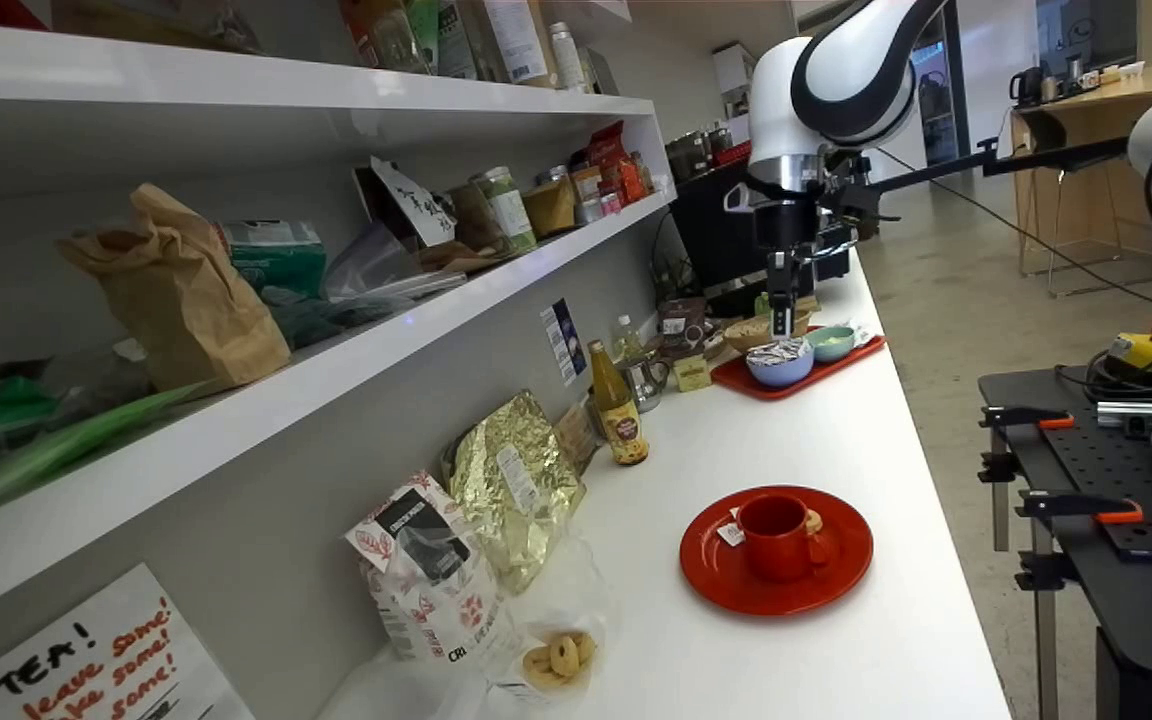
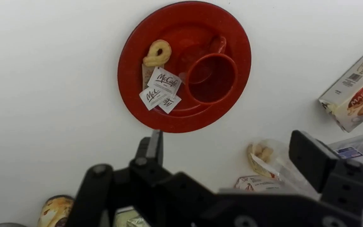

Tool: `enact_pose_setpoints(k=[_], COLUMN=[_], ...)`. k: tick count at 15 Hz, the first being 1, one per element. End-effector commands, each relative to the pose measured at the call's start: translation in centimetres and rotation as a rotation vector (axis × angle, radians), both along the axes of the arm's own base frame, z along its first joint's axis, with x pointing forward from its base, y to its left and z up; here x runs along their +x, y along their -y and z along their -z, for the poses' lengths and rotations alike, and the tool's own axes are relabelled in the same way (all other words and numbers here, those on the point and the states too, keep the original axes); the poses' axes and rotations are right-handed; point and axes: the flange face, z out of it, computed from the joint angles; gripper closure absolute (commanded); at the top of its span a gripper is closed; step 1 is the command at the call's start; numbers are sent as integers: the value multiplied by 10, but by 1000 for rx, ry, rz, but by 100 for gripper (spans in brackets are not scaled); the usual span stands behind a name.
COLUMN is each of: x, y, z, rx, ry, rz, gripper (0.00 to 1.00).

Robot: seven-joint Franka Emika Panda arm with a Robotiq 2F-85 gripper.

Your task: Remove the cup from the plate

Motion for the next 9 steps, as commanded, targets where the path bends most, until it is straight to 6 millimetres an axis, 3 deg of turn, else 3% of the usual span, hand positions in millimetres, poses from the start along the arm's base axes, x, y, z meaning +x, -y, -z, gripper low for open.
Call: enact_pose_setpoints(k=[1, 5, 9], x=[23, 30, 38], y=[-38, -76, -91], z=[34, 83, 131], rx=[-15, -73, -131], ry=[-29, -93, -122], rz=[-58, -141, -162], gripper=[0, 0, 0])
